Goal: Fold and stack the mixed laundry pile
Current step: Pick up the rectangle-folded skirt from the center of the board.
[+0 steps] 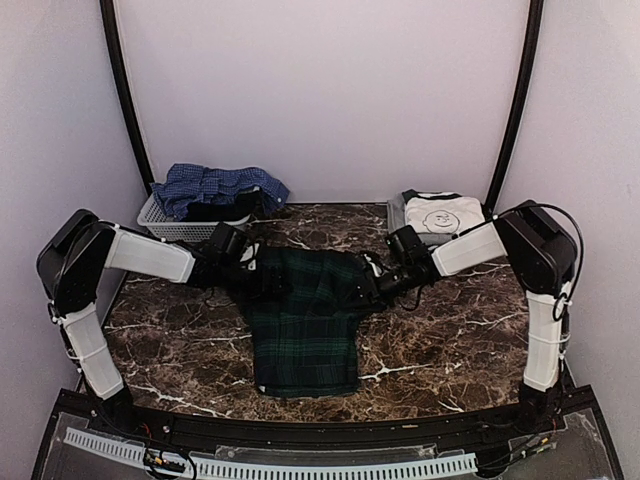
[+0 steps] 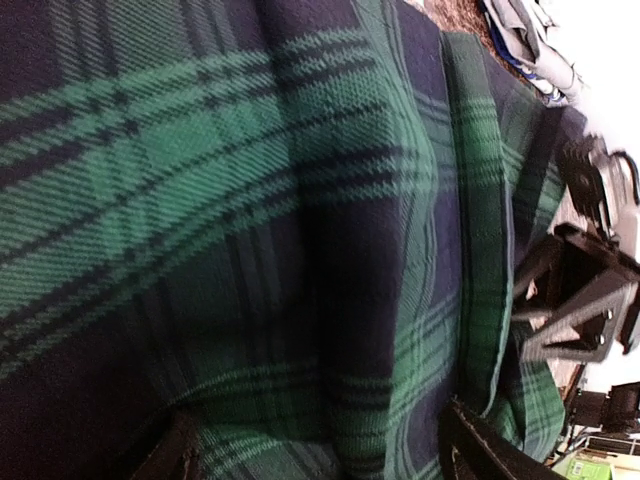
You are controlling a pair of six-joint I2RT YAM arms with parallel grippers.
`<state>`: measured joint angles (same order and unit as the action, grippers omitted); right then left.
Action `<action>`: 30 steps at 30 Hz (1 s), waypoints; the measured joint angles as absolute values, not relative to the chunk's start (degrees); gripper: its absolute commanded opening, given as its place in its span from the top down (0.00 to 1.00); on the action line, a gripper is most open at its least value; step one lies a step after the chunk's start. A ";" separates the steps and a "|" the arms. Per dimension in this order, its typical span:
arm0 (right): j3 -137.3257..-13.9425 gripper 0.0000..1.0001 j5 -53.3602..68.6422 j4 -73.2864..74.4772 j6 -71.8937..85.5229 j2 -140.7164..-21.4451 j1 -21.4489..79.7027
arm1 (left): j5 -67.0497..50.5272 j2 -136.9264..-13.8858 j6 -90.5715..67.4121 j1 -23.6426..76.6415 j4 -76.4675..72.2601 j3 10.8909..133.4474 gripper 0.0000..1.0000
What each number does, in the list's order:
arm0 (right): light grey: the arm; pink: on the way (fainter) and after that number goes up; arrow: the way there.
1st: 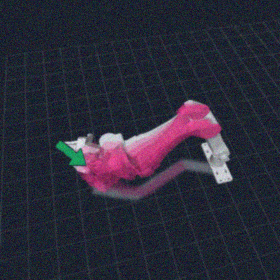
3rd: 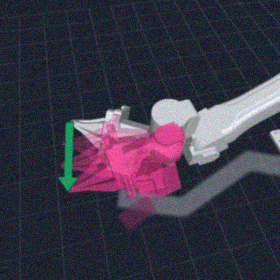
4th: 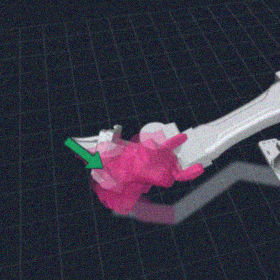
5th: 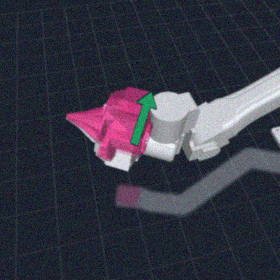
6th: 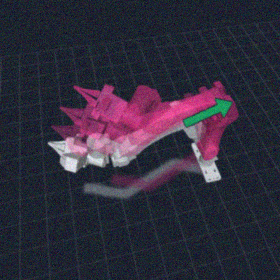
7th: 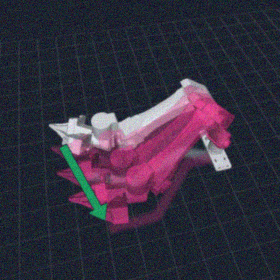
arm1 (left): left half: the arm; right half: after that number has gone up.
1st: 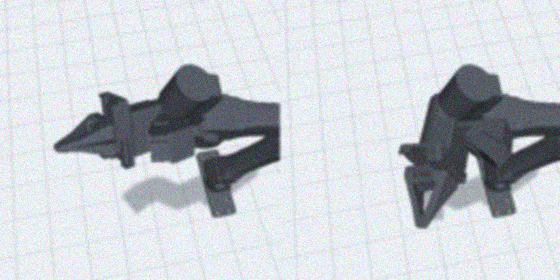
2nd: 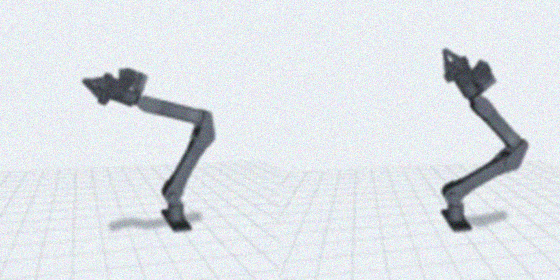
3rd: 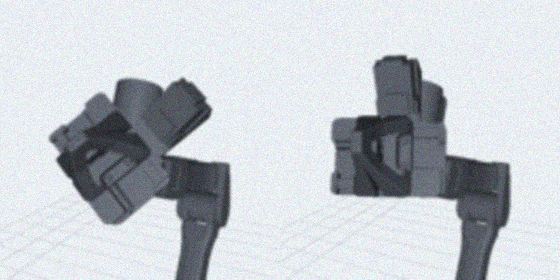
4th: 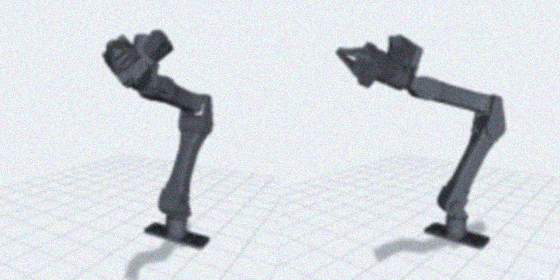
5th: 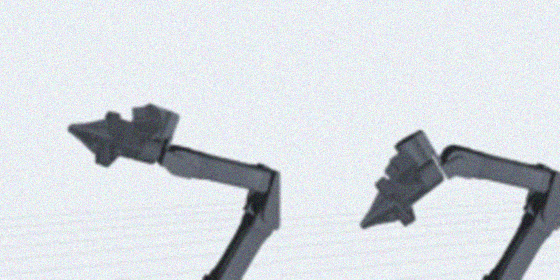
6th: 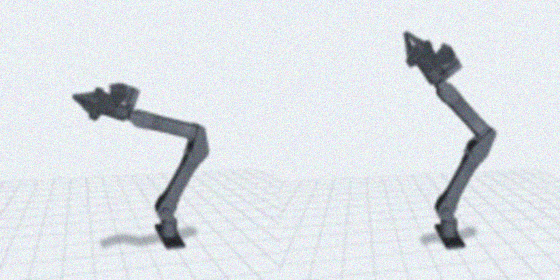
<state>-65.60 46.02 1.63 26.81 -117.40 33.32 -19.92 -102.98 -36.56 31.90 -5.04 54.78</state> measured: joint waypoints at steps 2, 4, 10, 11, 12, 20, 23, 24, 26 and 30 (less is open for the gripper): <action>-64.40 0.60 46.48 -0.38 26.92 -117.23 33.30 | -19.94 -105.43 -34.70 30.92 -4.47 57.74 0.19; -63.64 0.57 46.52 -0.89 26.87 -116.60 33.50 | -19.90 -106.65 -32.21 30.11 -3.31 59.92 0.17; -62.28 0.50 42.41 6.72 24.60 -109.49 34.13 | -11.70 -96.49 -20.99 34.46 1.32 57.36 0.09; -62.92 0.50 41.04 8.97 23.79 -107.68 33.98 | -9.10 -92.27 -18.41 37.32 2.22 55.92 0.09; -63.66 0.50 40.10 10.37 23.16 -106.59 33.80 | -7.53 -89.14 -16.84 39.64 3.05 55.07 0.07; -78.67 0.52 37.82 15.51 19.77 -106.15 34.85 | 7.14 -71.85 -0.08 57.95 6.46 45.63 0.01; -84.71 0.54 39.00 15.66 19.05 -110.80 38.20 | 12.99 -71.90 6.87 65.01 8.16 42.44 0.01; -85.86 0.55 39.31 15.57 18.81 -112.38 39.22 | 14.06 -72.29 8.54 66.63 8.64 42.04 0.01; -87.85 0.56 40.29 15.73 18.52 -116.14 41.21 | 16.88 -73.65 11.68 71.16 9.63 41.74 0.01; -88.38 0.59 42.26 16.84 18.00 -122.45 43.77 | 20.32 -75.99 15.55 77.67 10.09 41.58 0.01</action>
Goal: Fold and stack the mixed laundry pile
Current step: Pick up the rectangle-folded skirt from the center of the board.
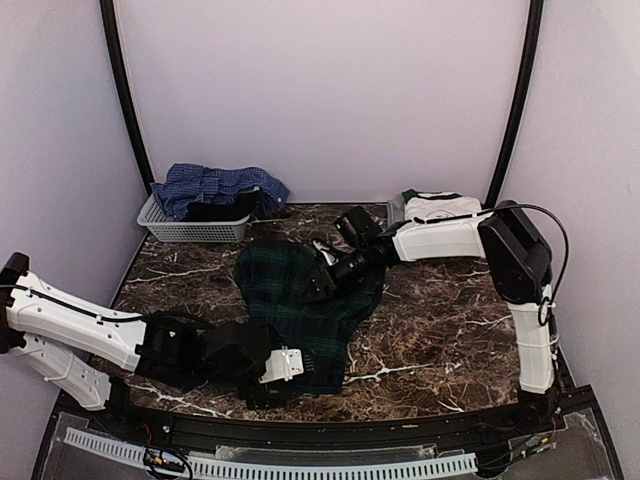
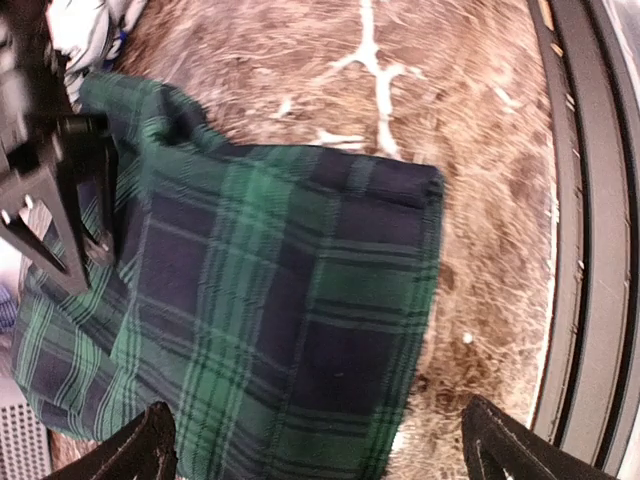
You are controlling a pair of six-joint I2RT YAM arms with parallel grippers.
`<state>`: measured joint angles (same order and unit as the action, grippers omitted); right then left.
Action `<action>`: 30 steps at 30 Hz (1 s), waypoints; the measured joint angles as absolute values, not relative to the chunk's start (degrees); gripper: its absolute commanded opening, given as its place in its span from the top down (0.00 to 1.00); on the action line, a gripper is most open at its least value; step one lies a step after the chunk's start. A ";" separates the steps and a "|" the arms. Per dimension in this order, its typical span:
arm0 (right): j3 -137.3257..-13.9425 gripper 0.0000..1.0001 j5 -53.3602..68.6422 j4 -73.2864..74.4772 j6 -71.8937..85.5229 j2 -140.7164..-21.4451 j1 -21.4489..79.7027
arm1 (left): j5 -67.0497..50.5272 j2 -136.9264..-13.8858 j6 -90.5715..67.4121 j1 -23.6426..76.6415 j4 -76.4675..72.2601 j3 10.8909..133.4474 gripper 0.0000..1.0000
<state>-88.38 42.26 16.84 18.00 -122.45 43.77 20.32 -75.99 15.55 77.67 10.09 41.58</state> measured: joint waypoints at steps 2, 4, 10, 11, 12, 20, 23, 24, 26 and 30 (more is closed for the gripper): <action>-88.36 0.60 42.70 17.21 17.69 -124.62 43.88 | 21.41 -77.45 16.62 79.61 10.07 41.56 0.01; -88.18 0.61 42.89 17.19 17.37 -126.26 43.77 | 22.74 -80.03 17.37 81.30 10.17 41.60 0.01; -86.00 0.65 43.70 14.74 16.49 -127.31 43.46 | 28.60 -89.82 17.65 84.25 10.74 43.62 0.03; -85.71 0.66 43.72 14.31 16.36 -127.31 43.44 | 29.58 -90.91 17.65 84.51 10.37 44.18 0.04; -85.52 0.66 43.68 13.96 16.21 -127.31 43.44 | 31.03 -91.92 17.69 84.68 9.61 44.62 0.07; -83.99 0.67 43.38 11.05 15.31 -127.33 43.44 | 44.25 -98.41 19.44 85.56 2.52 45.25 0.30; -83.64 0.67 43.48 10.20 15.05 -127.33 43.44 | 46.50 -98.48 20.43 85.62 1.58 44.18 0.44; -83.57 0.67 43.48 10.07 14.92 -127.33 43.44 | 46.98 -98.28 20.86 85.62 1.34 43.55 0.48; -83.22 0.68 43.51 9.39 14.39 -127.33 43.48 | 47.35 -97.08 22.04 85.62 1.32 42.35 0.58; -82.48 0.68 43.22 8.19 13.23 -127.15 43.79 | 47.35 -91.70 25.50 85.62 1.08 41.25 0.81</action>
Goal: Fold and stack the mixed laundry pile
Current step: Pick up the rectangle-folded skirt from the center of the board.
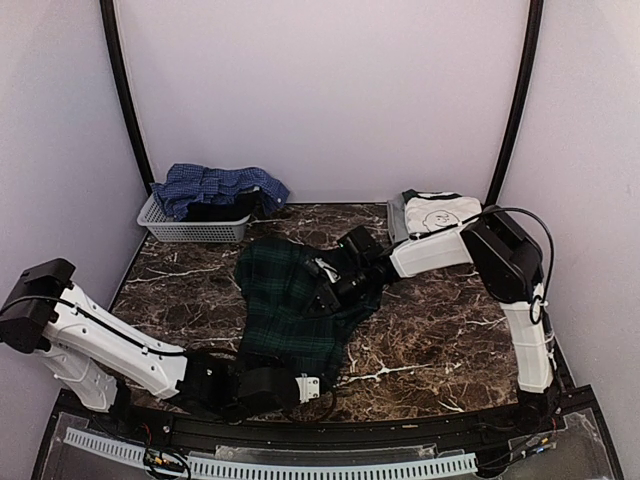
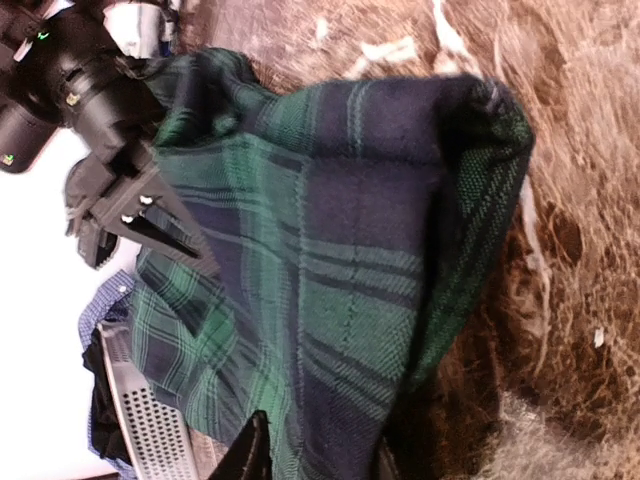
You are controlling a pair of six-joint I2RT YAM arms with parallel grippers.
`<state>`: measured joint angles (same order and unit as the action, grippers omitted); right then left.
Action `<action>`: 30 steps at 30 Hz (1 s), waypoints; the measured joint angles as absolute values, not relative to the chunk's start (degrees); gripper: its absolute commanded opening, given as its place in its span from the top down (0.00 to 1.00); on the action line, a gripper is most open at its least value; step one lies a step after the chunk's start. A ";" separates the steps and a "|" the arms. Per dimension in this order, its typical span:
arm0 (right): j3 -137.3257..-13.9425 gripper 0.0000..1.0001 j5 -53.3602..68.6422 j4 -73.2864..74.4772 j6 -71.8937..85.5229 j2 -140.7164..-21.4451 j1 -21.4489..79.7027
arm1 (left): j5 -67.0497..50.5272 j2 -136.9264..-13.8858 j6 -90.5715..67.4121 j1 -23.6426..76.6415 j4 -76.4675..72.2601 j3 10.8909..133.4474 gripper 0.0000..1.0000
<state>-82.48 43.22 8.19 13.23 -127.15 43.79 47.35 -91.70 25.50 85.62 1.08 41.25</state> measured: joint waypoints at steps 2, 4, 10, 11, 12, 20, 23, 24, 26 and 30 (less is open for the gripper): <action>-81.73 0.68 42.83 7.44 12.69 -126.82 44.07 | 47.13 -89.14 27.14 85.62 0.78 41.41 0.90; -80.71 0.68 42.52 6.63 12.49 -126.34 44.45 | 46.63 -87.72 28.23 85.62 1.08 41.89 0.98; -75.99 0.68 41.98 5.61 12.03 -123.02 46.37 | 40.38 -84.44 27.92 85.65 8.32 45.80 0.98; -74.98 0.69 41.89 5.80 11.90 -122.26 46.81 | 38.76 -83.42 27.59 85.65 10.22 46.78 0.94; -74.28 0.69 41.85 6.02 11.81 -121.73 47.13 | 37.12 -82.19 27.14 85.65 11.90 47.68 0.81; -74.08 0.69 41.95 7.79 11.49 -121.54 47.27 | 29.41 -77.73 20.86 86.00 20.97 49.56 0.44; -75.22 0.69 43.40 8.08 11.73 -122.61 46.52 | 28.75 -80.68 19.11 87.02 21.34 49.34 0.35; -75.83 0.69 43.86 8.19 11.88 -123.09 46.19 | 28.53 -82.00 18.63 87.39 21.28 49.32 0.34; -76.99 0.70 44.21 8.16 12.32 -123.94 45.41 | 28.14 -84.58 17.87 87.99 20.91 49.17 0.33; -78.50 0.70 44.18 8.16 12.60 -124.95 43.99 | 28.03 -89.08 16.67 89.41 18.41 47.86 0.33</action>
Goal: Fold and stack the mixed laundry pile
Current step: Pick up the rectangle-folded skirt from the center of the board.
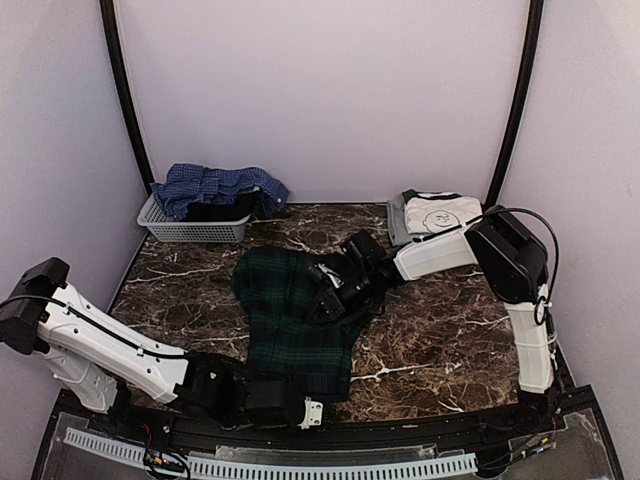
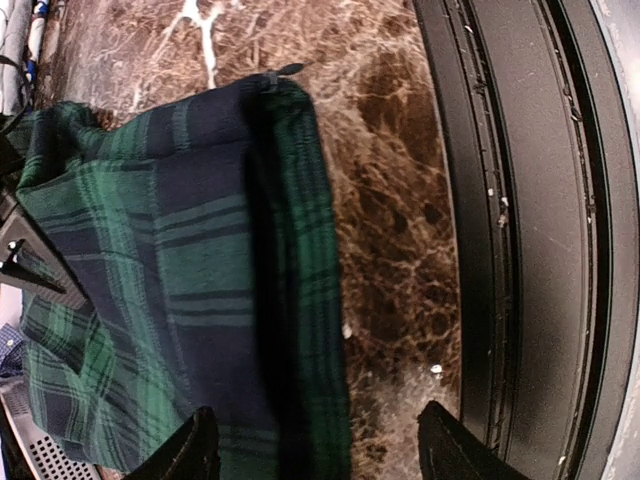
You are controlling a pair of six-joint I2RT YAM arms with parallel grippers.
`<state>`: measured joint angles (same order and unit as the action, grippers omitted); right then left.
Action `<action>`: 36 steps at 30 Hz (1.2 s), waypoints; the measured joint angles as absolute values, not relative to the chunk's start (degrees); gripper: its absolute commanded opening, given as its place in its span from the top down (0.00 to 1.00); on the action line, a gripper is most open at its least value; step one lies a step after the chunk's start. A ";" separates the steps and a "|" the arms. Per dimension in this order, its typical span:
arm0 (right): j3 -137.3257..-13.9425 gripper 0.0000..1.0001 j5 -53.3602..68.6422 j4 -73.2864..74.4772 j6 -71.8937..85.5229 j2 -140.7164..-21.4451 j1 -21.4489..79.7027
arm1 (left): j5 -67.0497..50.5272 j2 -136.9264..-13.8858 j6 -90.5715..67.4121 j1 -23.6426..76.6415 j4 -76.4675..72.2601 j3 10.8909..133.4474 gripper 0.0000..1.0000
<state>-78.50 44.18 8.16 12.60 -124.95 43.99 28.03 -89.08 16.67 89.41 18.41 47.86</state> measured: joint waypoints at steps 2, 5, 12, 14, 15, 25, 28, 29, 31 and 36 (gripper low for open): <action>-78.78 0.69 44.14 8.16 12.56 -125.08 43.40 | 28.29 -91.18 16.19 89.93 16.97 47.37 0.34; -78.83 0.70 44.07 8.21 12.47 -125.08 43.00 | 30.04 -94.21 15.79 90.21 14.83 47.20 0.35; -78.87 0.71 44.14 8.40 11.68 -125.12 42.96 | 38.76 -100.12 15.84 90.30 8.14 49.08 0.43; -78.87 0.72 44.14 8.40 11.40 -125.14 42.96 | 42.24 -102.04 16.03 90.41 5.87 49.32 0.53; -78.87 0.72 44.12 8.40 11.33 -125.14 42.96 | 43.44 -102.67 16.05 90.43 5.21 49.36 0.57; -78.85 0.73 43.99 8.60 9.72 -125.16 43.44 | 48.14 -104.31 19.40 90.24 3.40 46.72 1.00; -78.46 0.73 43.90 8.58 9.32 -125.01 43.53 | 47.62 -102.83 20.64 90.00 3.73 46.52 1.00; -78.04 0.73 43.75 8.27 9.06 -124.77 43.57 | 47.16 -101.86 20.86 89.86 4.23 46.52 1.00; -76.88 0.72 43.29 7.57 8.69 -124.03 43.86 | 46.02 -99.50 21.10 89.71 5.93 46.63 1.00; -72.58 0.68 42.50 7.79 7.55 -120.46 45.32 | 38.65 -90.91 21.17 89.12 15.53 50.28 1.00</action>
